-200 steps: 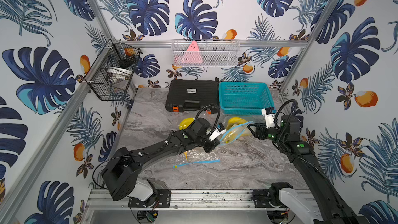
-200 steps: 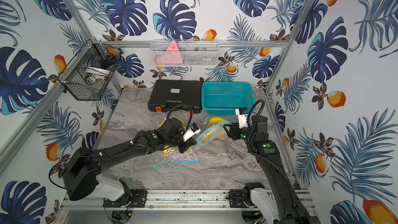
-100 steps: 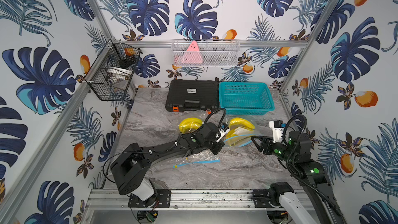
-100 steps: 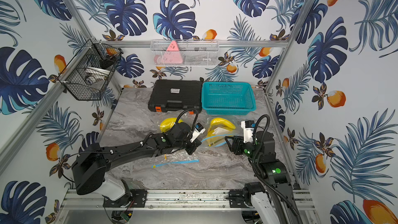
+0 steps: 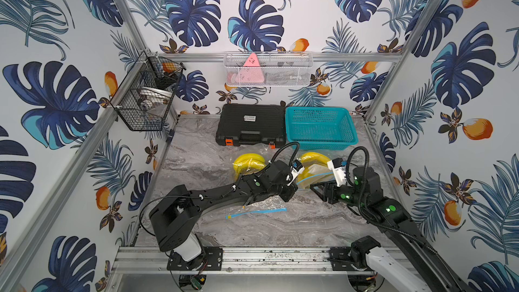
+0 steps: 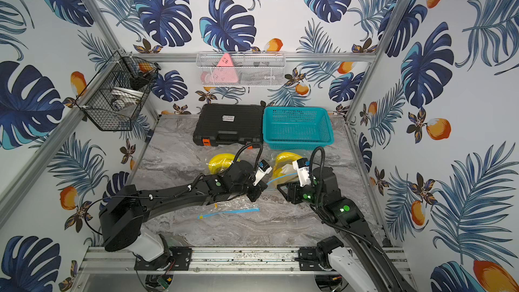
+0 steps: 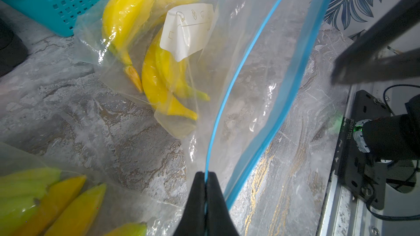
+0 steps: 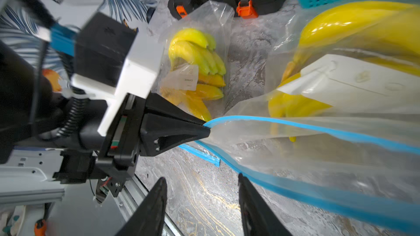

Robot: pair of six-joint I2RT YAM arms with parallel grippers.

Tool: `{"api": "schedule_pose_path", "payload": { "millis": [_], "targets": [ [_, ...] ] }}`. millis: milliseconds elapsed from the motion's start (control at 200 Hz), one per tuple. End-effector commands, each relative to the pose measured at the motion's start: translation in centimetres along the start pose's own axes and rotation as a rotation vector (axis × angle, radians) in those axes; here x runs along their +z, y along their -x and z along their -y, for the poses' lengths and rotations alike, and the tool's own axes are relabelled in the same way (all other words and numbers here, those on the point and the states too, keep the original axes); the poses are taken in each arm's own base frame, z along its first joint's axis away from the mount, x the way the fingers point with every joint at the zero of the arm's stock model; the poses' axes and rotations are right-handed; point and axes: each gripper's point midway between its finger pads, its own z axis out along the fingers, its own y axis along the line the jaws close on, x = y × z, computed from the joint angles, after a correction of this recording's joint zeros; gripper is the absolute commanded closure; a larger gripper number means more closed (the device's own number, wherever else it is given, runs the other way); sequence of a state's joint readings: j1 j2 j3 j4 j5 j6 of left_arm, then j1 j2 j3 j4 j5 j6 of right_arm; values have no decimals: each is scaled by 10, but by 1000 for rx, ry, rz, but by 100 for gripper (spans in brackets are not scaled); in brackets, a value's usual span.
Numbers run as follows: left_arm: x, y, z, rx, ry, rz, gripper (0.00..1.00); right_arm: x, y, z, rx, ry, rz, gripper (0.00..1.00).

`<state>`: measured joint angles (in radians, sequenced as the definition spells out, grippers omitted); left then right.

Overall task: Open the zip-top bag and take out the banana
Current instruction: Open the zipper of the food storage bag at the center of the board, then pick up the banana from the zipper food storage bag.

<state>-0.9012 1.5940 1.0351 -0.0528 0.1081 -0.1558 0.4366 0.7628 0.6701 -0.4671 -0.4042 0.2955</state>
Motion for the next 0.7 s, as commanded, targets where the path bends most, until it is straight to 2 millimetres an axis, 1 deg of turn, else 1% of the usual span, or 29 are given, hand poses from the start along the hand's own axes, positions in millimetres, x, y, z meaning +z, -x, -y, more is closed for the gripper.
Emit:
{"api": "schedule_pose_path", "payload": {
  "millis": [0, 85, 195, 235, 355, 445, 560, 631, 691],
  "targets": [
    [-4, 10, -1, -5, 13, 32, 100, 13, 14, -4, -115, -47, 32, 48],
    [-5, 11, -1, 2, 14, 31, 100, 22, 10, 3, -127, -85, 12, 48],
    [-7, 13, 2, 6, 3, 37, 100, 27, 11, 21, -125, -169, 23, 48],
    [-8, 13, 2, 5, -1, 39, 100, 30, 12, 28, -122, -203, 26, 50],
    [-11, 9, 3, 5, -5, 37, 100, 36, 12, 46, -111, -287, 23, 49],
    [-14, 6, 4, 1, -13, 43, 100, 41, 13, 50, -108, -297, 30, 45],
    [-14, 4, 5, -4, -21, 47, 100, 50, 13, 54, -102, -304, 28, 45],
    [-14, 3, 6, -5, -27, 45, 100, 57, 7, 60, -96, -319, -8, 45],
    [-14, 3, 8, -6, -37, 51, 100, 65, -3, 68, -65, -349, -56, 48]
  ]
}}
